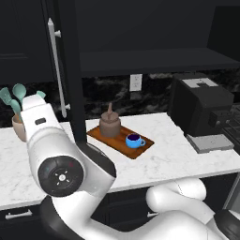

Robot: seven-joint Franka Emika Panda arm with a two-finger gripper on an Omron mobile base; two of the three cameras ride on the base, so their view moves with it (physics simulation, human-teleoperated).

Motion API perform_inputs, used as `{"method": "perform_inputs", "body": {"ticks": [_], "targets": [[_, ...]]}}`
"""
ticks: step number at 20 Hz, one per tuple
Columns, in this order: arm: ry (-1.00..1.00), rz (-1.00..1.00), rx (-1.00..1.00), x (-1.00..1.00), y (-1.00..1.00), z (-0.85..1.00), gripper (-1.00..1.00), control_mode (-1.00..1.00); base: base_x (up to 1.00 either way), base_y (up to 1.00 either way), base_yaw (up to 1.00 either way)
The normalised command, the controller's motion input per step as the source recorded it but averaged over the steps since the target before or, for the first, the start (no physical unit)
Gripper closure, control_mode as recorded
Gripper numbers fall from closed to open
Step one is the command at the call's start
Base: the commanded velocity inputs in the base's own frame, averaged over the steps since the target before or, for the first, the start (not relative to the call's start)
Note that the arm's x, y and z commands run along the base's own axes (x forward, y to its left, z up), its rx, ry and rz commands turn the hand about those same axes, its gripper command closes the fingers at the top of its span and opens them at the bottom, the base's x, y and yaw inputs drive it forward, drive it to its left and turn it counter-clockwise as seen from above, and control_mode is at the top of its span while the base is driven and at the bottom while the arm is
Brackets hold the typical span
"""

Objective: Pick the kettle from the counter and place it on the tray. Then pick the mug from the cabinet and place it on the tray. Then close the cabinet doors.

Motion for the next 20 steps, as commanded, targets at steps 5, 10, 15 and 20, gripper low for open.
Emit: {"method": "perform_inputs", "body": {"ticks": [5, 10, 15, 20], "targets": [[-0.07, -0.14, 0.0, 0.02, -0.13, 0.01, -1.0, -1.0, 0.0, 0.0, 0.0], [-0.05, -0.12, 0.0, 0.07, -0.26, 0.01, -1.0, -1.0, 0.0, 0.0, 0.0], [-0.09, -0.1, 0.0, 0.21, -0.25, 0.09, -1.0, -1.0, 0.0, 0.0, 0.0], [-0.12, -0.09, 0.0, 0.05, -0.32, 0.19, -1.0, -1.0, 0.0, 0.0, 0.0]]}}
